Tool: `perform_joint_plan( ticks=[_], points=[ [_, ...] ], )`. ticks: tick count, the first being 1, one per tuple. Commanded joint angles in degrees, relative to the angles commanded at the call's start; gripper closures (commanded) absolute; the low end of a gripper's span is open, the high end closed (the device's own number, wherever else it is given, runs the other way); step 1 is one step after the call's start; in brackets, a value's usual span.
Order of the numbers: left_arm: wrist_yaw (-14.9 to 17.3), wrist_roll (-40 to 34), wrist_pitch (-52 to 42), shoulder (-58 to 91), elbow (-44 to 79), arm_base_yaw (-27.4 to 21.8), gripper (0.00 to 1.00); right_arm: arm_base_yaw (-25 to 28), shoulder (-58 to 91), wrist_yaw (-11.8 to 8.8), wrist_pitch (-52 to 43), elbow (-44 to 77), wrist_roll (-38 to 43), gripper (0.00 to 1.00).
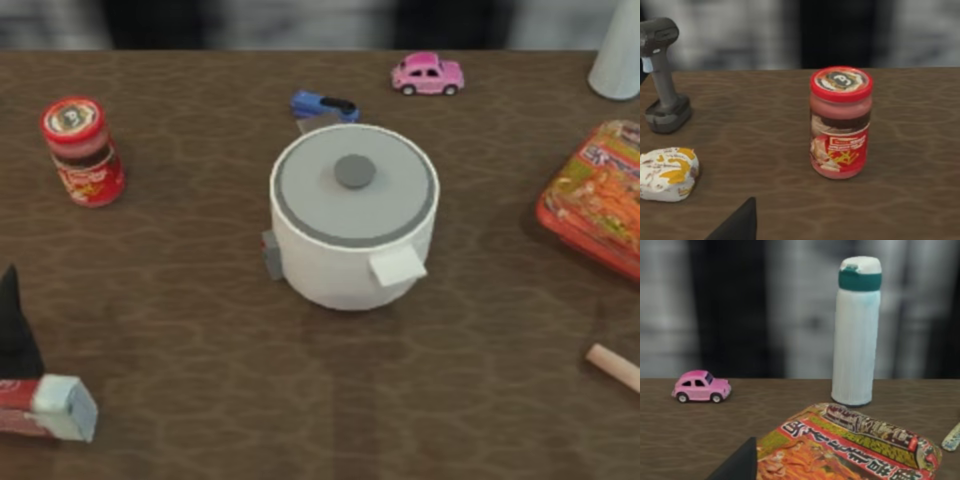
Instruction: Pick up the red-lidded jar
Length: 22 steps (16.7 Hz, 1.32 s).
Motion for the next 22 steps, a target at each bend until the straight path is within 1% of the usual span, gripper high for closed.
perform_joint_plan(
  ticks=[4,8,15,22],
  points=[
    [1.39,1.99,-10.67,15.67,12.28,-0.57,0.0,0.0,0.0,0.0,0.0,0.0,0.0,0.0],
    [2.85,4.69,-22.53,34.89,30.41,-1.18,0.0,0.0,0.0,0.0,0.0,0.0,0.0,0.0],
    [4.09,10.36,-42.1,71.77,71.43,-1.72,0.0,0.0,0.0,0.0,0.0,0.0,0.0,0.0],
    [3.22,15.29,-60.33,107.71,110.58,-1.34,0.0,0.0,0.0,0.0,0.0,0.0,0.0,0.0]
  ],
)
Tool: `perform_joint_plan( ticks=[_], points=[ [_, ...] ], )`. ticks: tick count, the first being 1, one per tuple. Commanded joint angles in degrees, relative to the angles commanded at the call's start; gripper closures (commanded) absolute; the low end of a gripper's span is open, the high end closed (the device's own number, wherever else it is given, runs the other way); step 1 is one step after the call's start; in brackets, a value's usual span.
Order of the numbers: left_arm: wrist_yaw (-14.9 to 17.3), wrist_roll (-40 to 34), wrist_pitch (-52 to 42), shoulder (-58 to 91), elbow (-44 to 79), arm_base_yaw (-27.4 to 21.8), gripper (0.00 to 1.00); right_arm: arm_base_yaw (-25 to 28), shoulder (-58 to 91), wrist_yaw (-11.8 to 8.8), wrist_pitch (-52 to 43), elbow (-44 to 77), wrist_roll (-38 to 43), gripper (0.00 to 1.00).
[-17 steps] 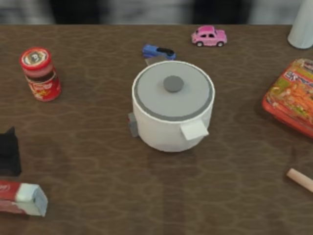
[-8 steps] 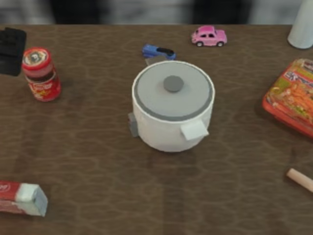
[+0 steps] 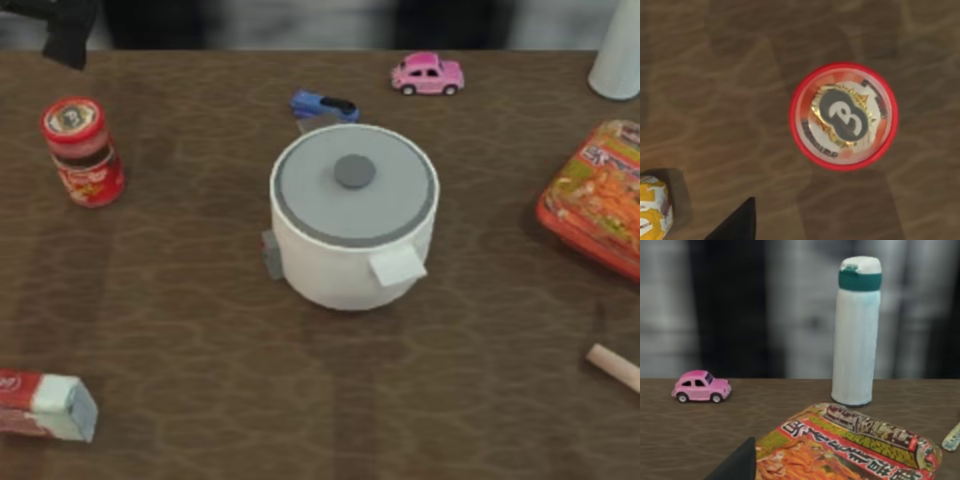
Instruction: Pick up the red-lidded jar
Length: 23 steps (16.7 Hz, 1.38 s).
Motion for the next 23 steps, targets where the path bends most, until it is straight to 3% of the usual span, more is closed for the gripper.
perform_joint_plan(
  ticks=[5,9,16,23],
  points=[
    [-1.04,2.25,-10.26,19.67,19.22,0.46,0.0,0.0,0.0,0.0,0.0,0.0,0.0,0.0],
    [-1.56,3.15,-14.58,27.85,26.72,0.67,0.0,0.0,0.0,0.0,0.0,0.0,0.0,0.0],
    [-1.6,3.15,-14.71,28.65,27.1,0.4,0.0,0.0,0.0,0.0,0.0,0.0,0.0,0.0],
    [-1.64,3.08,-3.82,28.16,15.81,0.54,0.0,0.0,0.0,0.0,0.0,0.0,0.0,0.0]
  ],
)
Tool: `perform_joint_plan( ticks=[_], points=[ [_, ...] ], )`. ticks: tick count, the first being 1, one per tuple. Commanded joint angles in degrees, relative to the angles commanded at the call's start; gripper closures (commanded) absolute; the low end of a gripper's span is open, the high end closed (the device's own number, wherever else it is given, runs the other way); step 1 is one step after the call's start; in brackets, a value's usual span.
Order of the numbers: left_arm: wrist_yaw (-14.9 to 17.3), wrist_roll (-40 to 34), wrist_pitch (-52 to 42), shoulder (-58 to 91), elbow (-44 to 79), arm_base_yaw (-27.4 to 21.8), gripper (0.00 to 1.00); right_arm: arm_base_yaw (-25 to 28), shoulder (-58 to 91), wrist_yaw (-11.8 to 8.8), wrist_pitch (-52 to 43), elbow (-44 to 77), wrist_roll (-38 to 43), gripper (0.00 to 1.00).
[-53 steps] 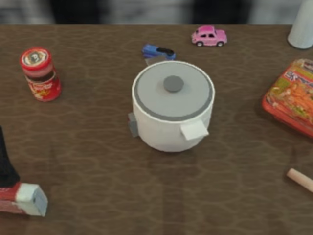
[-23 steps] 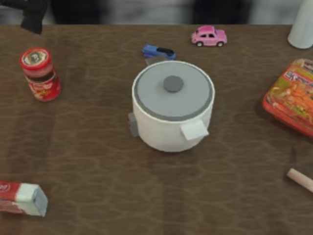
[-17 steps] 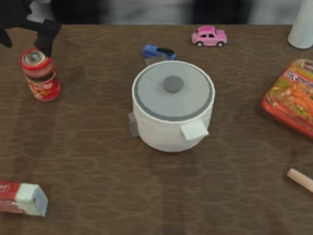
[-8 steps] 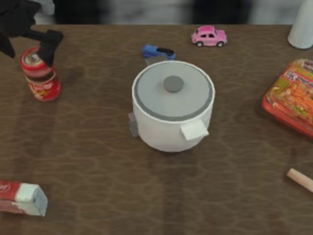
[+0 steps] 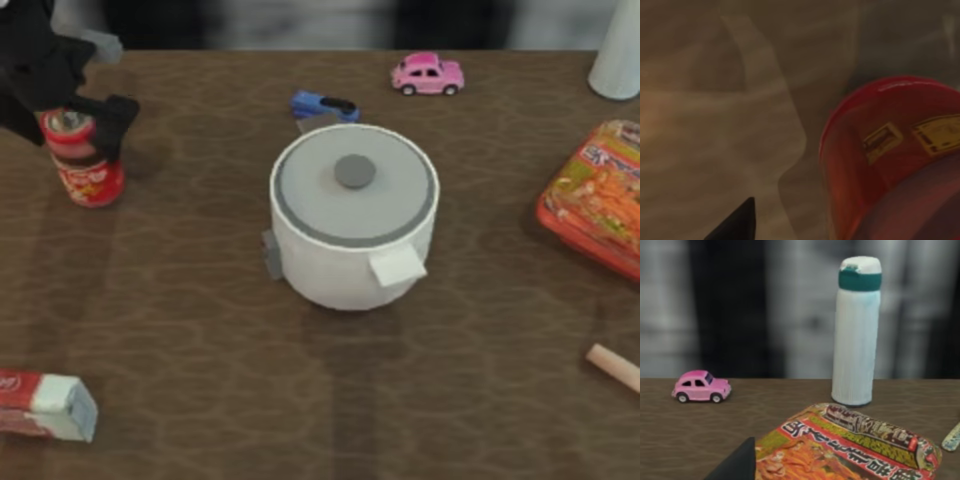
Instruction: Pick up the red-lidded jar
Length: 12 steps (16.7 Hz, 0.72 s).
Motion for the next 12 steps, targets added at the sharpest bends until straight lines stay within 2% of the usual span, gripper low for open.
perform_joint_plan(
  ticks=[4,12],
  points=[
    [0.0,0.01,0.56,0.03,-0.57,0.0,0.0,0.0,0.0,0.0,0.0,0.0,0.0,0.0],
    [0.0,0.01,0.56,0.03,-0.57,0.0,0.6,0.0,0.0,0.0,0.0,0.0,0.0,0.0]
  ],
)
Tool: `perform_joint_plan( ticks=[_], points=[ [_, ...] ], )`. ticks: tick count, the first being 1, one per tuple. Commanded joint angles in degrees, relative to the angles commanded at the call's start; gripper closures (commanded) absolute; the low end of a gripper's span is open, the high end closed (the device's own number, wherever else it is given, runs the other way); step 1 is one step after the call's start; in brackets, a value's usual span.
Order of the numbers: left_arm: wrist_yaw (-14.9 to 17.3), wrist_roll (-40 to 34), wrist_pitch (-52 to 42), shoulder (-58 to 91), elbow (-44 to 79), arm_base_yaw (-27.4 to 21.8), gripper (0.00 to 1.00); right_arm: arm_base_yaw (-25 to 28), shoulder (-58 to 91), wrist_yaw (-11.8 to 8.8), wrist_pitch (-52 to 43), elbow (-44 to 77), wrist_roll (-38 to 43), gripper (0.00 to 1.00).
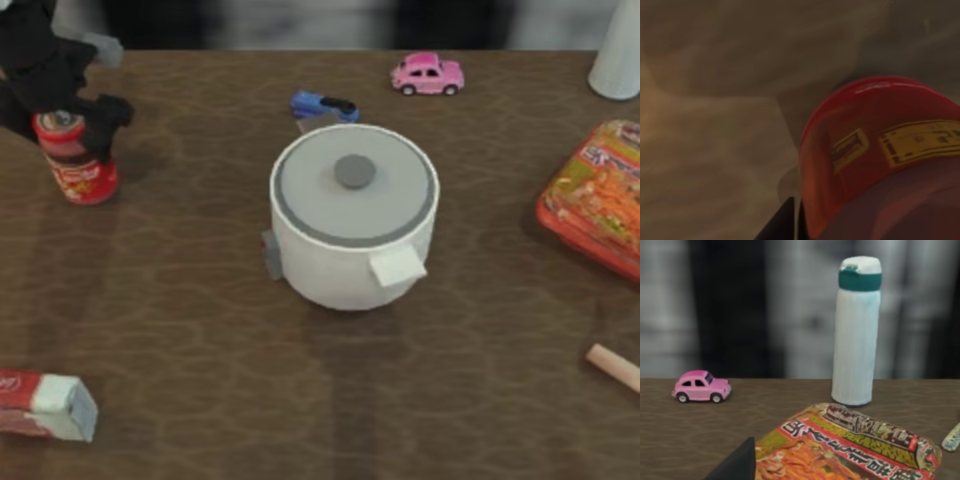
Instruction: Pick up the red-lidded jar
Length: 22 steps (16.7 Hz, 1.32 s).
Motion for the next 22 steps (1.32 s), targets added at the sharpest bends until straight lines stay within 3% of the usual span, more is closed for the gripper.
perform_joint_plan(
  ticks=[5,6,16,22],
  points=[
    [0.0,0.0,0.0,0.0,0.0,0.0,0.98,0.0,0.0,0.0,0.0,0.0,0.0,0.0],
    [0.0,0.0,0.0,0.0,0.0,0.0,1.0,0.0,0.0,0.0,0.0,0.0,0.0,0.0],
    [-0.03,0.06,-0.04,-0.89,-0.87,-0.01,1.0,0.0,0.0,0.0,0.0,0.0,0.0,0.0],
    [-0.19,0.12,-0.97,-17.27,-15.72,0.58,1.0,0.0,0.0,0.0,0.0,0.0,0.0,0.0]
  ],
)
